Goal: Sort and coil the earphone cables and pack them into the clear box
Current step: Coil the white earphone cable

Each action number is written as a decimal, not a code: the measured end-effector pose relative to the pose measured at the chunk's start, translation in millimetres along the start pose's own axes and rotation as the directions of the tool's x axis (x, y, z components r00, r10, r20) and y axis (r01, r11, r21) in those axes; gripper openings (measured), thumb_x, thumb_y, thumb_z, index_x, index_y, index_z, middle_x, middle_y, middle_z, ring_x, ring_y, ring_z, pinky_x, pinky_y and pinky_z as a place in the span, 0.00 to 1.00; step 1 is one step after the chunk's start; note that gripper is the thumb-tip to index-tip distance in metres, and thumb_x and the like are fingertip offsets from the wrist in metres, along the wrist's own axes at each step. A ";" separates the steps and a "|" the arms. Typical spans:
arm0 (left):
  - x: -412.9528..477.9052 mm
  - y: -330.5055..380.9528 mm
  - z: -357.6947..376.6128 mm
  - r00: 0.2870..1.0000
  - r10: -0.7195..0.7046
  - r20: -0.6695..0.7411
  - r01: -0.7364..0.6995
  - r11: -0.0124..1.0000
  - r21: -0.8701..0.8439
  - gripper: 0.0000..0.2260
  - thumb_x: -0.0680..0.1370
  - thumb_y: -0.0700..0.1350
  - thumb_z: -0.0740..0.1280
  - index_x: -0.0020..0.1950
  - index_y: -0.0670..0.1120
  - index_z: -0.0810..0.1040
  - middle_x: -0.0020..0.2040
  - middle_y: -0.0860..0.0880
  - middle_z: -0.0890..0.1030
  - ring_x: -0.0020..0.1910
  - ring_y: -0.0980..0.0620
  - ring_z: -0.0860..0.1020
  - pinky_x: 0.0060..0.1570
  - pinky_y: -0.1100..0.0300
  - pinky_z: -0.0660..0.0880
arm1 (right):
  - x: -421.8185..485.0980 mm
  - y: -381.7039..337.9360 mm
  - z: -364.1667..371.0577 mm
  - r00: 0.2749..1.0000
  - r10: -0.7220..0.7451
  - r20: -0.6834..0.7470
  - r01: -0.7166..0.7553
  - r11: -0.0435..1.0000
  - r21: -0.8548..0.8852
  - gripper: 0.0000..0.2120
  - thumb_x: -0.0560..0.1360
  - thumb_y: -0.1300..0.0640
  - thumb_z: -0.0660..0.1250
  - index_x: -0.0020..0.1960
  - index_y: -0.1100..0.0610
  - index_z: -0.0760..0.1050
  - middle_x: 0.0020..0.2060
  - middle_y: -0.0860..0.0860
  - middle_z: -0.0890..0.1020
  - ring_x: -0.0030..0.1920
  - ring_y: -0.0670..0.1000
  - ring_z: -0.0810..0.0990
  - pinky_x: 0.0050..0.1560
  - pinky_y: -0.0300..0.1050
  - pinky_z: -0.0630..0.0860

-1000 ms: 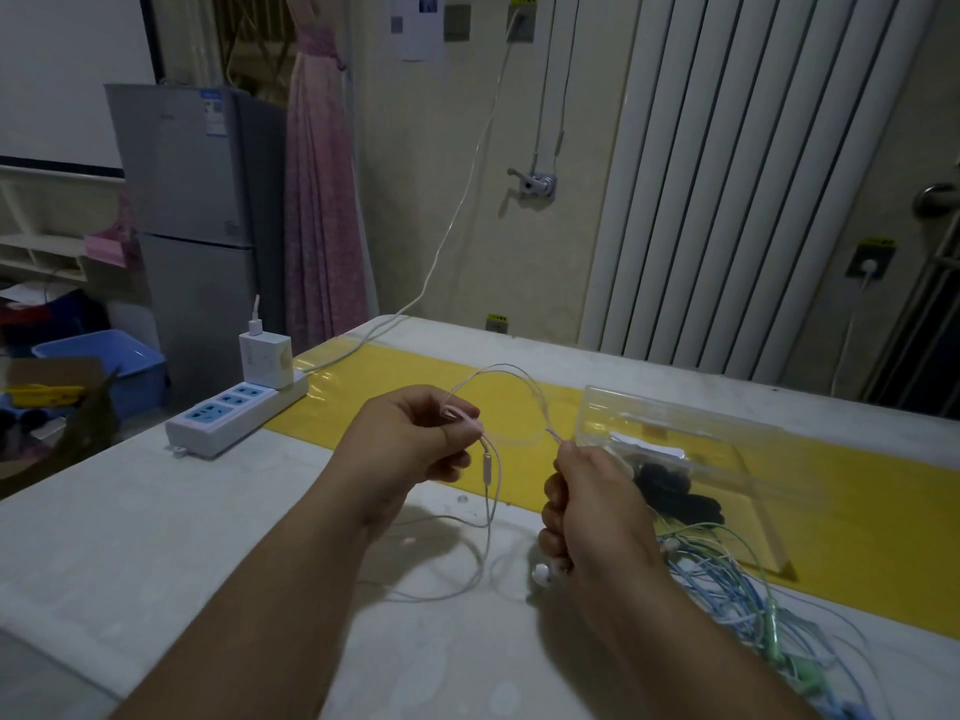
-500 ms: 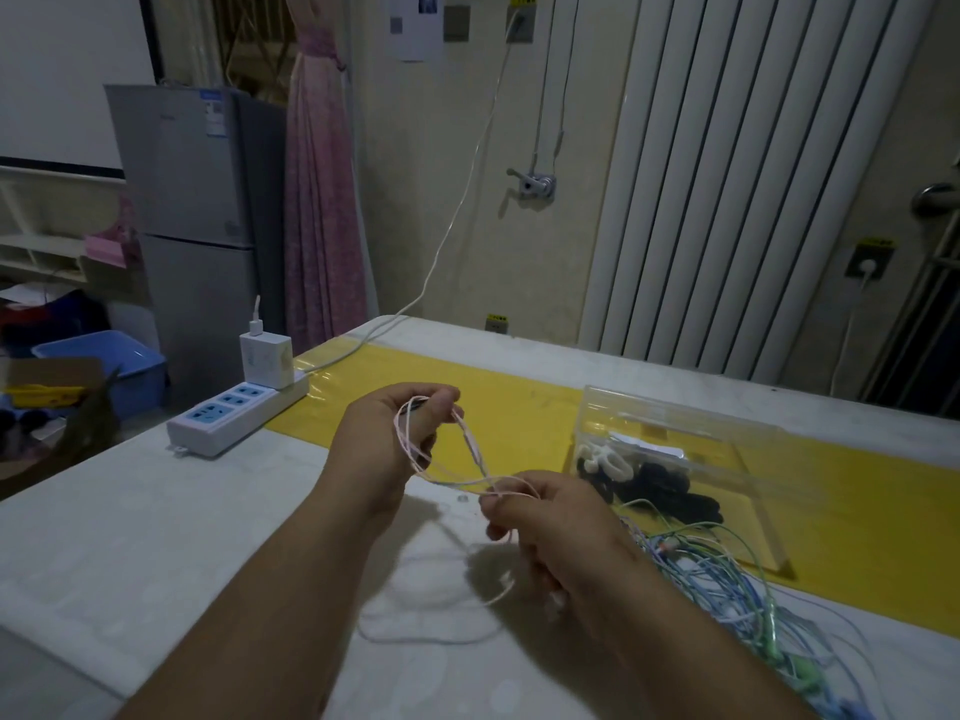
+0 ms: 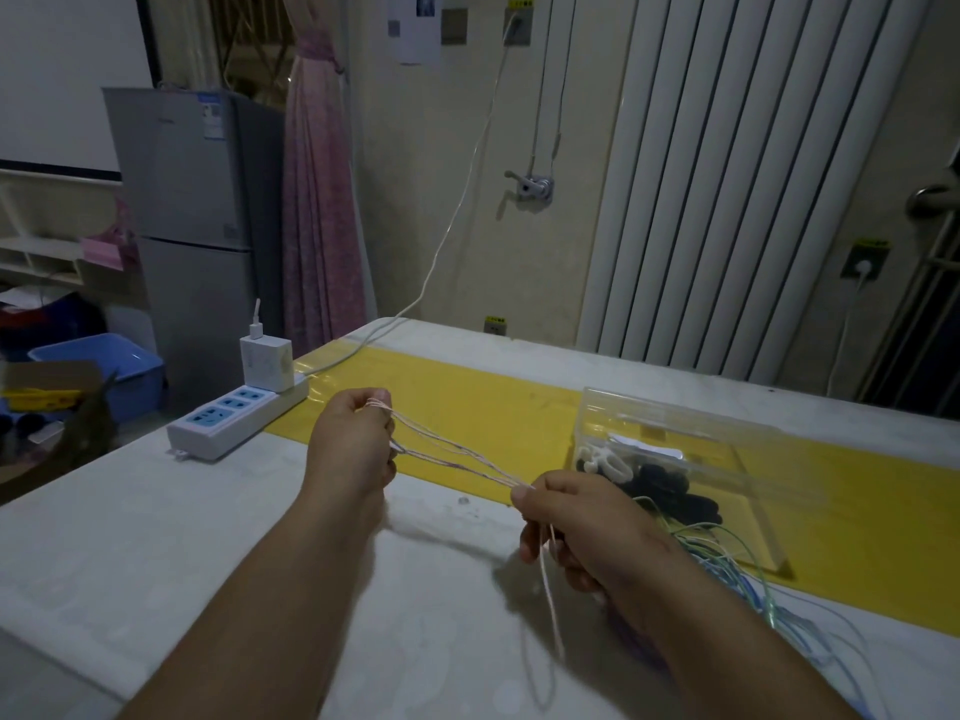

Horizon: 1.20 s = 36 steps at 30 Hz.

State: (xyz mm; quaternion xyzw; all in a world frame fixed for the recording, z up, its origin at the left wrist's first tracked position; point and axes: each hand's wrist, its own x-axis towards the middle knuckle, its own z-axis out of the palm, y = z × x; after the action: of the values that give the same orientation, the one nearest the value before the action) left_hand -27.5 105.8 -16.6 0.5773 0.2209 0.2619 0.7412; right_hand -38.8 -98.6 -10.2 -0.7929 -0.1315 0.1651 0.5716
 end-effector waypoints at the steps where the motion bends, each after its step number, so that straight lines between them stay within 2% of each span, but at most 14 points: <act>1: 1.4 -1.0 -1.0 1.000 -0.002 0.002 0.002 1.000 -0.008 0.05 0.81 0.43 0.62 0.51 0.44 0.77 0.34 0.47 0.69 0.27 0.53 0.62 0.25 0.62 0.57 | 0.8 1.4 -1.1 1.000 -0.018 -0.018 0.016 0.996 -0.082 0.16 0.76 0.51 0.67 0.35 0.61 0.74 0.29 0.54 0.80 0.23 0.48 0.64 0.26 0.39 0.58; 3: 4.1 -1.8 -2.0 1.000 -0.022 0.014 0.022 1.000 -0.006 0.07 0.79 0.45 0.66 0.48 0.42 0.78 0.34 0.46 0.71 0.27 0.52 0.63 0.25 0.62 0.59 | 0.6 2.9 -3.2 0.998 -0.054 -0.038 0.041 0.955 -0.293 0.17 0.73 0.48 0.69 0.36 0.62 0.77 0.26 0.52 0.75 0.21 0.44 0.65 0.27 0.38 0.60; 5: 4.7 0.0 -1.2 0.997 -0.070 0.023 0.070 0.998 0.005 0.10 0.78 0.49 0.67 0.43 0.42 0.80 0.35 0.46 0.75 0.28 0.51 0.66 0.26 0.61 0.62 | 0.7 5.1 -4.2 0.997 -0.075 -0.029 0.058 0.919 -0.390 0.15 0.74 0.48 0.68 0.34 0.57 0.80 0.24 0.48 0.75 0.21 0.42 0.67 0.27 0.37 0.63; 9: 0.4 6.2 1.9 0.981 -0.190 0.046 0.191 0.981 -0.027 0.12 0.80 0.50 0.64 0.40 0.46 0.80 0.38 0.46 0.77 0.32 0.53 0.66 0.31 0.60 0.61 | 2.1 2.7 0.4 0.984 -0.172 -0.049 0.138 0.904 -0.405 0.16 0.78 0.48 0.64 0.35 0.54 0.78 0.28 0.47 0.78 0.26 0.40 0.70 0.31 0.37 0.66; 11: -2.1 9.1 3.5 0.965 -0.237 0.111 0.250 0.960 -0.125 0.09 0.81 0.45 0.60 0.46 0.51 0.79 0.41 0.46 0.79 0.32 0.54 0.66 0.29 0.61 0.59 | 0.4 -2.5 2.2 0.965 -0.248 -0.080 0.205 0.913 -0.352 0.17 0.80 0.48 0.61 0.37 0.57 0.77 0.30 0.47 0.80 0.27 0.40 0.70 0.34 0.41 0.66; 13: -5.2 11.0 5.3 0.947 -0.245 0.206 0.286 0.937 -0.200 0.10 0.82 0.43 0.56 0.51 0.53 0.75 0.35 0.49 0.76 0.28 0.56 0.65 0.25 0.64 0.56 | -1.0 -6.8 4.0 0.950 -0.293 -0.109 0.259 0.933 -0.249 0.17 0.81 0.50 0.59 0.41 0.60 0.74 0.34 0.47 0.85 0.29 0.43 0.71 0.36 0.44 0.66; 17: -6.6 11.3 5.6 0.932 -0.196 0.306 0.276 0.929 -0.246 0.11 0.83 0.51 0.56 0.43 0.50 0.69 0.26 0.52 0.68 0.20 0.57 0.61 0.23 0.69 0.52 | 0.8 -9.1 6.0 0.927 -0.331 -0.175 0.302 0.937 -0.174 0.14 0.81 0.51 0.58 0.43 0.59 0.72 0.33 0.48 0.85 0.30 0.49 0.69 0.36 0.47 0.68; 20: -4.0 8.1 4.4 0.916 -0.176 0.360 0.278 0.926 -0.255 0.14 0.82 0.54 0.57 0.39 0.50 0.67 0.25 0.52 0.66 0.20 0.57 0.59 0.21 0.69 0.53 | 5.5 -7.7 3.4 0.923 -0.322 -0.211 0.301 0.945 -0.128 0.13 0.81 0.50 0.59 0.43 0.57 0.74 0.28 0.49 0.82 0.28 0.47 0.69 0.35 0.47 0.67; 22: -2.9 6.1 3.6 0.912 -0.156 0.379 0.267 0.928 -0.260 0.15 0.82 0.54 0.58 0.37 0.49 0.67 0.26 0.51 0.67 0.21 0.56 0.60 0.20 0.69 0.54 | 9.6 -6.4 0.6 0.912 -0.330 -0.241 0.308 0.943 -0.126 0.14 0.80 0.50 0.60 0.40 0.56 0.75 0.25 0.48 0.77 0.25 0.43 0.67 0.33 0.44 0.65; 25: -3.8 6.3 3.1 0.908 -0.154 0.389 0.291 0.901 -0.322 0.09 0.81 0.44 0.58 0.41 0.48 0.70 0.29 0.49 0.70 0.24 0.54 0.64 0.20 0.68 0.58 | 15.9 -5.2 -2.7 0.907 -0.331 -0.259 0.317 0.944 -0.096 0.15 0.77 0.48 0.64 0.37 0.57 0.73 0.25 0.46 0.73 0.27 0.45 0.67 0.34 0.45 0.62; 28: -8.8 9.1 4.4 0.921 -0.135 0.366 0.285 0.874 -0.393 0.07 0.76 0.37 0.57 0.40 0.42 0.72 0.34 0.44 0.74 0.27 0.51 0.69 0.23 0.66 0.66 | 17.5 -7.8 -3.5 0.916 -0.308 -0.256 0.306 0.951 -0.048 0.11 0.69 0.49 0.63 0.38 0.58 0.73 0.29 0.49 0.73 0.30 0.50 0.66 0.35 0.48 0.61; 30: -11.0 11.1 5.3 0.931 -0.106 0.350 0.269 0.848 -0.457 0.08 0.75 0.36 0.56 0.38 0.40 0.72 0.36 0.40 0.78 0.30 0.49 0.72 0.27 0.64 0.71 | 16.1 -10.7 -4.0 0.914 -0.313 -0.258 0.317 0.948 -0.025 0.10 0.69 0.49 0.65 0.38 0.56 0.76 0.29 0.50 0.77 0.28 0.50 0.66 0.34 0.48 0.62; 33: -9.3 11.3 5.0 0.935 -0.099 0.340 0.278 0.803 -0.528 0.06 0.75 0.35 0.56 0.41 0.41 0.72 0.36 0.39 0.80 0.30 0.48 0.74 0.28 0.64 0.73 | 11.3 -15.6 -6.2 0.875 -0.388 -0.289 0.375 0.922 -0.100 0.13 0.78 0.52 0.64 0.37 0.55 0.79 0.32 0.49 0.82 0.27 0.45 0.69 0.33 0.44 0.64; 36: -3.4 9.4 1.2 0.931 -0.088 0.354 0.264 0.834 -0.485 0.07 0.76 0.37 0.55 0.40 0.45 0.69 0.36 0.44 0.81 0.25 0.53 0.67 0.23 0.66 0.60 | 6.8 -19.1 -11.7 0.835 -0.454 -0.312 0.368 0.881 -0.296 0.14 0.80 0.51 0.61 0.38 0.54 0.78 0.34 0.44 0.84 0.28 0.41 0.72 0.32 0.43 0.66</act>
State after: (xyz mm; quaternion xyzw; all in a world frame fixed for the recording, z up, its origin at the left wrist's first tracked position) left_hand -30.6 104.5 -7.1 0.3644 0.0717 0.1456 0.9170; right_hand -28.1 -100.1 10.6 -0.8215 -0.2066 -0.1318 0.5149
